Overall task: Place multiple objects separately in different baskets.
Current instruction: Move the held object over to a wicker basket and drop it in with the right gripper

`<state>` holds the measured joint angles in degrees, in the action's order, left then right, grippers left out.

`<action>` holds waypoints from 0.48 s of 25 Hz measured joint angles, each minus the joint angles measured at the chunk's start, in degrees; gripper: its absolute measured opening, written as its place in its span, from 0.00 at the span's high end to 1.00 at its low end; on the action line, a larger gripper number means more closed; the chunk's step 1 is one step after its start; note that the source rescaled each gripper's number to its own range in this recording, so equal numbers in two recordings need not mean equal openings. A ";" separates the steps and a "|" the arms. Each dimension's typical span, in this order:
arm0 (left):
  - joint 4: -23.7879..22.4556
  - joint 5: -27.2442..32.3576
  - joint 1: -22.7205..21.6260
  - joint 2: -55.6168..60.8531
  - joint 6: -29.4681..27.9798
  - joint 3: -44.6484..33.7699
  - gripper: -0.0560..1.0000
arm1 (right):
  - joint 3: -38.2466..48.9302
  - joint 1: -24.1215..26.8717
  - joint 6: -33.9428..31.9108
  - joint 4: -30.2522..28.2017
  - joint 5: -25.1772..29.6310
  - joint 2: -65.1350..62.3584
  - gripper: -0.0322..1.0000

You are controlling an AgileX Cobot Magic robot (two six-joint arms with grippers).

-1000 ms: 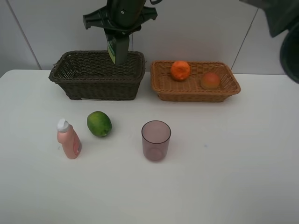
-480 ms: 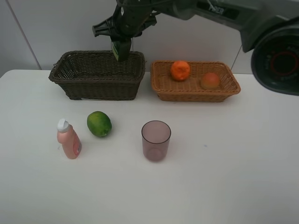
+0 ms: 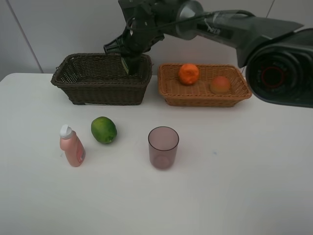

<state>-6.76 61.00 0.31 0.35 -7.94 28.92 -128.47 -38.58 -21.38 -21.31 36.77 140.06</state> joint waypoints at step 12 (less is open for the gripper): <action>0.00 0.00 0.00 0.00 0.00 0.00 0.00 | 0.00 0.00 0.00 0.22 0.08 1.25 0.88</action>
<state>-6.76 61.00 0.31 0.35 -7.94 28.92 -128.47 -38.58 -21.38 -21.09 36.85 141.31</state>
